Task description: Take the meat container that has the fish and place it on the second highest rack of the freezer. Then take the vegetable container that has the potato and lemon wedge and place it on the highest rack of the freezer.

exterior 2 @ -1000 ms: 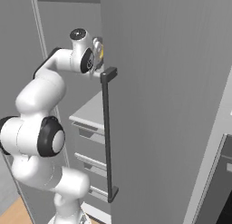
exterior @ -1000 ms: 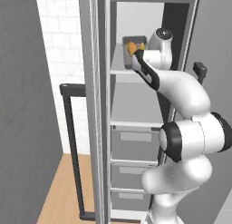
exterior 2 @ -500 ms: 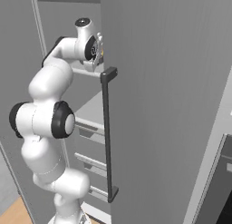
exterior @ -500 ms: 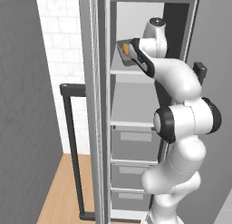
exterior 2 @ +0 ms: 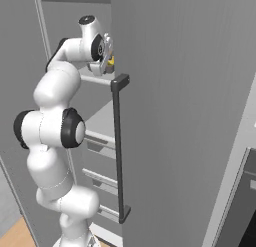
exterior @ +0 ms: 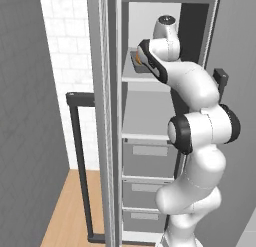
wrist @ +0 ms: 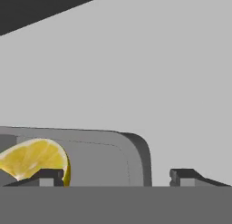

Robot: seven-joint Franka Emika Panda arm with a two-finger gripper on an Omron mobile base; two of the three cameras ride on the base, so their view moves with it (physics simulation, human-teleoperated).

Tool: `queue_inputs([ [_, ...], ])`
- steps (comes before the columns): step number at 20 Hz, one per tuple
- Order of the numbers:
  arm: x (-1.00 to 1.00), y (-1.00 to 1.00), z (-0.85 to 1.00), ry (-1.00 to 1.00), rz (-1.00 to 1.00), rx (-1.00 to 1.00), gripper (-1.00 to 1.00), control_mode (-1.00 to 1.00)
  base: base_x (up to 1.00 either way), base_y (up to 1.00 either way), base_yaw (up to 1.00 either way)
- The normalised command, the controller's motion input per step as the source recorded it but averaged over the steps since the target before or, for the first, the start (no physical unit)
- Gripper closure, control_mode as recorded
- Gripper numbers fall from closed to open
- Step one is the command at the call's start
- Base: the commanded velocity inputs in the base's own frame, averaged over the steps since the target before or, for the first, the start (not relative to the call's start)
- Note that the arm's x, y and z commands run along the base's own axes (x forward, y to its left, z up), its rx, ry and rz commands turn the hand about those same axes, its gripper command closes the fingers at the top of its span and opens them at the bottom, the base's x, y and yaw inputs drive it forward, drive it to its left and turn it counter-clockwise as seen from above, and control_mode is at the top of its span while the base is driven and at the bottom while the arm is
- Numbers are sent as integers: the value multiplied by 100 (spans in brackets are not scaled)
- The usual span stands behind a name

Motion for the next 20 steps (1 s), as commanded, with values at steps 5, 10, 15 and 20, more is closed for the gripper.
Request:
queue_inputs([
  [5,-21,1,-11,-22,2,-1,-100,-100,0,0,0],
  [10,-32,0,-13,-38,5,0,-100,-100,0,0,0],
  [15,-65,0,6,-27,6,0,-100,-100,0,0,0],
  [20,-98,1,42,-15,8,0,-100,-100,0,0,0],
])
